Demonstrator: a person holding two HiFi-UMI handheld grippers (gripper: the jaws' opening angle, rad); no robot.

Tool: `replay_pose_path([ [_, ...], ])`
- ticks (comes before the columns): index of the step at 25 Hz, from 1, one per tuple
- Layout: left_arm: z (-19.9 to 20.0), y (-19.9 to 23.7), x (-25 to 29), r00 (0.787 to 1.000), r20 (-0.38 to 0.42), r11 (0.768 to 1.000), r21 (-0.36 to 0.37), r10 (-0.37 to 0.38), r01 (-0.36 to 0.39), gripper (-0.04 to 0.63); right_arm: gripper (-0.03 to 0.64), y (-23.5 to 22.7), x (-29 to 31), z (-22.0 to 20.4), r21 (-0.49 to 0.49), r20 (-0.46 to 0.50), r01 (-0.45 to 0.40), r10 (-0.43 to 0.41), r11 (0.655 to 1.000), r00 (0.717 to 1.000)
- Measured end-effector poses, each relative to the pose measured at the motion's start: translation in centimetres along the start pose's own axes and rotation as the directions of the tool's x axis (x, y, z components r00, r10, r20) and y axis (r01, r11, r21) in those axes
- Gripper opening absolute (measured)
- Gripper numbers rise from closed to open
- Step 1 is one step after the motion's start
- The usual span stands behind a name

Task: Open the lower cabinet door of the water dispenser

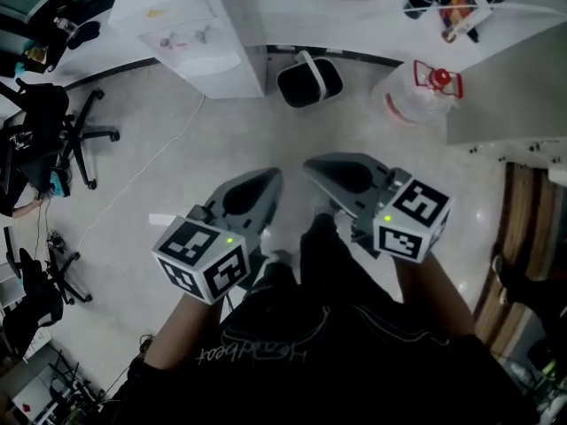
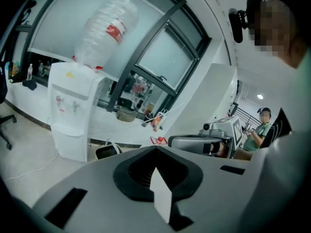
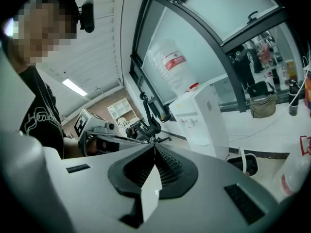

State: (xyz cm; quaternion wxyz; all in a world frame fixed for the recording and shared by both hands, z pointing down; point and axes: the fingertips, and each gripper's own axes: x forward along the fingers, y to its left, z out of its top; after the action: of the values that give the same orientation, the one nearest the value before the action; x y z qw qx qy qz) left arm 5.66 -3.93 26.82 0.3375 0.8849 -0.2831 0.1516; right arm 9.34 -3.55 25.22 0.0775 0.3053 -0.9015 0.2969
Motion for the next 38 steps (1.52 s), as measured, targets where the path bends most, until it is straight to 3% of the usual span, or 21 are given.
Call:
replay_pose_path([
  [8,0.7,5.8,9.4,0.991,-0.003,0.988,-0.08,0.133,-0.132,0.0,0.015,-11.6,1.8,-0.5,0.007,-0.075,-0.056,0.056,0.998,0.996],
  [19,-4.3,11.6,18.0,0.991,0.011,0.974,-0.183,0.137,-0.133,0.0,0.015,-21.4,5.5,-6.6,0.005,-0.135,-0.026,0.027,1.0,0.991],
  [32,-7.2,22.7,24.2,0.965,-0.04,0.952,-0.161,0.257,-0.26,0.002,0.015,-28.8,12.3,-10.5,0.074,-0.12,0.003,0.006,0.997,0.993],
  [38,-7.9,27.7,26.2,0.943,-0.049,0.926,-0.174,0.331,-0.334,0.003,0.014,-31.7,14.9,-12.3,0.119,-0.132,0.013,0.003,0.993,0.991],
])
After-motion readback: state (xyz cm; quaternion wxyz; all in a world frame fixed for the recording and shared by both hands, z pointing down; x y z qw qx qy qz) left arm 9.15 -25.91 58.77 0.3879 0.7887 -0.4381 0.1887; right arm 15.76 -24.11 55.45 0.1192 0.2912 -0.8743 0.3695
